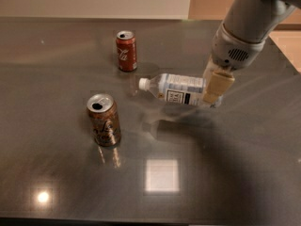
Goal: Move blue plastic bottle near coke can
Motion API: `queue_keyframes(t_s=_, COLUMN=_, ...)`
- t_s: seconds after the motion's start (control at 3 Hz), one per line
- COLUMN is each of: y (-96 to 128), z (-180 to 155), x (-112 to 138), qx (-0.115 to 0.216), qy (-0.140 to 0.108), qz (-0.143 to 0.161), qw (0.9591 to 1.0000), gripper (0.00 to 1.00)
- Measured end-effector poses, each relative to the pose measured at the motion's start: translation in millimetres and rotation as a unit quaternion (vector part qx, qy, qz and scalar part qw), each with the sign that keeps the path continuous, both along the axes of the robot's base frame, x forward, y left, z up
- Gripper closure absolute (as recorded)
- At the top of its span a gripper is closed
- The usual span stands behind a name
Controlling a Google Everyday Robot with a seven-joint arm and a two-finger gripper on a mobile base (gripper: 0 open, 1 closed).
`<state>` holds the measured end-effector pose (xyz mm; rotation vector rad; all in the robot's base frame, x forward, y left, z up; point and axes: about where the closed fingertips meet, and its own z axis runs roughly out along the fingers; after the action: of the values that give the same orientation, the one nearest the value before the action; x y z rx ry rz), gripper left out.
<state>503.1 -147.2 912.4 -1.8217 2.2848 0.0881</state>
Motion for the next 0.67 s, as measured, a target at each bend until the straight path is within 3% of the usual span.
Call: queue_keyframes(t_s=0.67, y=14.1, z=-2.2, x=64.0, qx=0.000, qy=-0.003, qz=0.004, qw=1.0000, gripper=1.00)
